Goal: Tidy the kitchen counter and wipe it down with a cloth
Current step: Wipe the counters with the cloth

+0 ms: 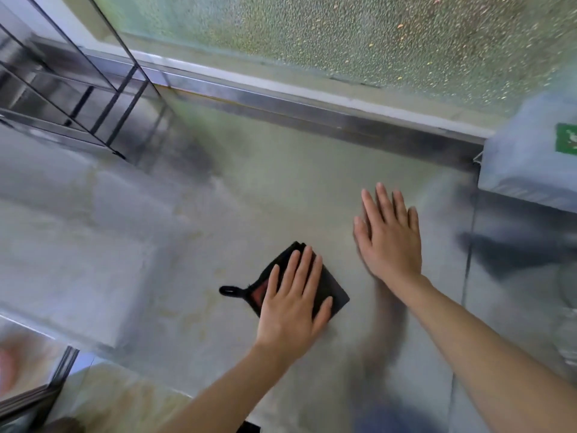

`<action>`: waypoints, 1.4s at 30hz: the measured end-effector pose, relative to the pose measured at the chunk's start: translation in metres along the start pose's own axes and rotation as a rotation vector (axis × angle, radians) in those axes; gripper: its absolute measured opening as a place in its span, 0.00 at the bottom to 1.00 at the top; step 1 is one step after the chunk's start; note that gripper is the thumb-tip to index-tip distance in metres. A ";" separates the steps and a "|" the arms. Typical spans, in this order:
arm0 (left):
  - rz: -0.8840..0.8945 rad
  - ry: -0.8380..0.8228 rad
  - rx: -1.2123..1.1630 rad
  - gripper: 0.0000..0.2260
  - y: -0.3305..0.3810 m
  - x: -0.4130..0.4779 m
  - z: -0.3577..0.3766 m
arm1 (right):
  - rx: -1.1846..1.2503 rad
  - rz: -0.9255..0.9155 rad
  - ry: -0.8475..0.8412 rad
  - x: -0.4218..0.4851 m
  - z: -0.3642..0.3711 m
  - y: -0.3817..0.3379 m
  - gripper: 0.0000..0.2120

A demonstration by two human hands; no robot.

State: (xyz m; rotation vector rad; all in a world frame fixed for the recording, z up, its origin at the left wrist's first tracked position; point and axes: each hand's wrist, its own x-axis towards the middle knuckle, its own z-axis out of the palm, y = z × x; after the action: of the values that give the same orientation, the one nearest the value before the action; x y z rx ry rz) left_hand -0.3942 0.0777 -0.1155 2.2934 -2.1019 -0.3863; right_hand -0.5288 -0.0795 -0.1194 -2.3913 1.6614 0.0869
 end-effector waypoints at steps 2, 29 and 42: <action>0.017 0.004 0.001 0.28 -0.009 -0.011 0.000 | 0.005 -0.010 0.015 0.000 -0.002 0.000 0.27; -0.176 0.048 -0.019 0.34 -0.106 -0.114 -0.002 | 0.064 0.221 0.184 -0.182 0.045 -0.092 0.26; -0.310 0.072 -0.050 0.36 -0.197 -0.094 -0.017 | 0.077 0.126 0.173 -0.163 0.038 -0.133 0.24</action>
State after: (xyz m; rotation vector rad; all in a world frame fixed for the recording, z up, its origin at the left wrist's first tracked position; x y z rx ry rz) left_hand -0.2047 0.1870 -0.1163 2.5642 -1.6865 -0.3478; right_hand -0.4596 0.1230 -0.1072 -2.2928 1.8554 -0.1652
